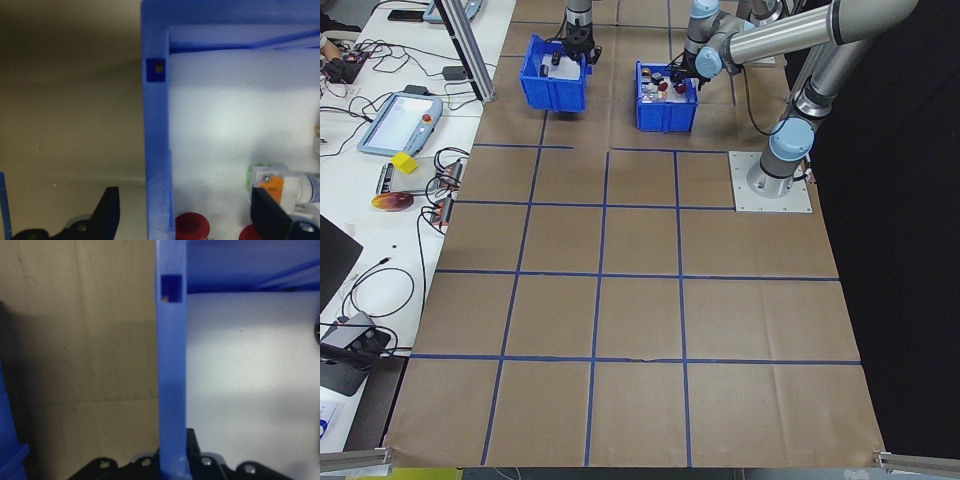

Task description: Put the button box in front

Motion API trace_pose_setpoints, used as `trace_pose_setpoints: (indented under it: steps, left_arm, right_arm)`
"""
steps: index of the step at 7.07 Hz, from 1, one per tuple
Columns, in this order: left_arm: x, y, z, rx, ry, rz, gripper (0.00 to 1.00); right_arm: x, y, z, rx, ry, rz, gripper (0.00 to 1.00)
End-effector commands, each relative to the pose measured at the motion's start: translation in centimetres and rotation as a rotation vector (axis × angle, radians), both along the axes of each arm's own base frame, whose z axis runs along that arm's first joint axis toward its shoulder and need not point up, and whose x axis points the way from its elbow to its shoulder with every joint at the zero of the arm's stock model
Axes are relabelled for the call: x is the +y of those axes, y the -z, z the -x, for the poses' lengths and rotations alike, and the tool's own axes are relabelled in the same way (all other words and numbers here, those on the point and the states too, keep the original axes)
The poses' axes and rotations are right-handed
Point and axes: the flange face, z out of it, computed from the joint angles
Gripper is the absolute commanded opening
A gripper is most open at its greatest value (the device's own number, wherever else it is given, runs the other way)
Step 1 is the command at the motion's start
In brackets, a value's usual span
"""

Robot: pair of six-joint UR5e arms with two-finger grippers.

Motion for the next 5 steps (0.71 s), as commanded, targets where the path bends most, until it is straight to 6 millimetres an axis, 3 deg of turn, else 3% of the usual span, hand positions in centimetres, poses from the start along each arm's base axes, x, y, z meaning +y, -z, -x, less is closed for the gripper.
trace_pose_setpoints:
  steps: [1,2,4,5]
  left_arm:
    - [1.6,1.5,0.6,0.041,-0.022,-0.019,0.23]
    - [1.8,1.2,1.1,0.084,-0.023,-0.031,0.00]
    - [1.4,0.1,0.7,0.086,-0.019,0.004,0.00]
    - [-0.4,-0.9,0.4,0.082,0.006,0.042,0.00]
  right_arm:
    - [-2.6,-3.1,7.9,0.008,-0.015,0.022,0.07]
    - [-3.1,-4.1,12.1,0.013,-0.032,0.023,0.07]
    - [-2.1,-6.2,22.2,0.018,-0.068,0.014,0.07]
    - [-0.8,-7.1,26.8,0.024,-0.071,0.012,0.07]
